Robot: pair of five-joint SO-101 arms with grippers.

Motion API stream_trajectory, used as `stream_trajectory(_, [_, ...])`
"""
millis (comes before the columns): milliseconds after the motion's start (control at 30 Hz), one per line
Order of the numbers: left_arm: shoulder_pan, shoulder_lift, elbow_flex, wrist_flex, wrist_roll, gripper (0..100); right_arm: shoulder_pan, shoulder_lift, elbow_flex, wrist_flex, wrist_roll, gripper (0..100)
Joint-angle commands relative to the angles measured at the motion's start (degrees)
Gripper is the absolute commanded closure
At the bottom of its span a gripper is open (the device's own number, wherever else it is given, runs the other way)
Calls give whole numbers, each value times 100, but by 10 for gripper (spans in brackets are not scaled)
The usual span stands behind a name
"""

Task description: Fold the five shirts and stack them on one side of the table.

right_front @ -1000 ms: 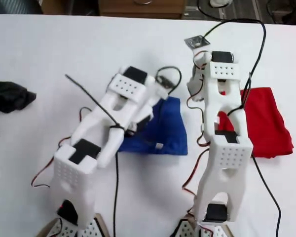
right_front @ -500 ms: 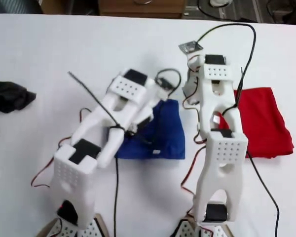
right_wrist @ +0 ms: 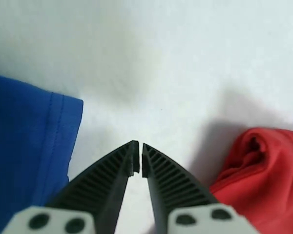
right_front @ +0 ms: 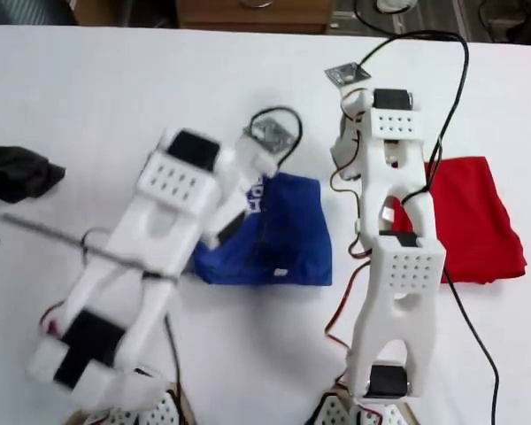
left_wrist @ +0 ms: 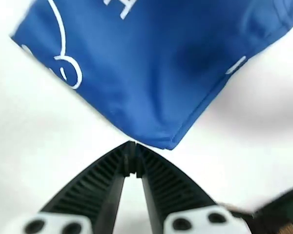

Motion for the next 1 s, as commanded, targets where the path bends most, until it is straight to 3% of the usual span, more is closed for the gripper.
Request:
stream_trajectory(0, [-26,-782,1112,-1055,-229,973,-31,-110,-211,57,-35,976])
stream_trajectory(267, [-519,-440,1552,-1749,-273,973,-22,-110,-193,119,9,976])
stream_trajectory(767, [-545,1222,1490,-2725,-255,973,-75,-110,-185,409,-18,976])
stream_trajectory(967, [-791,1503,857,-2611,-141,973,-84,-101,-185,409,-18,976])
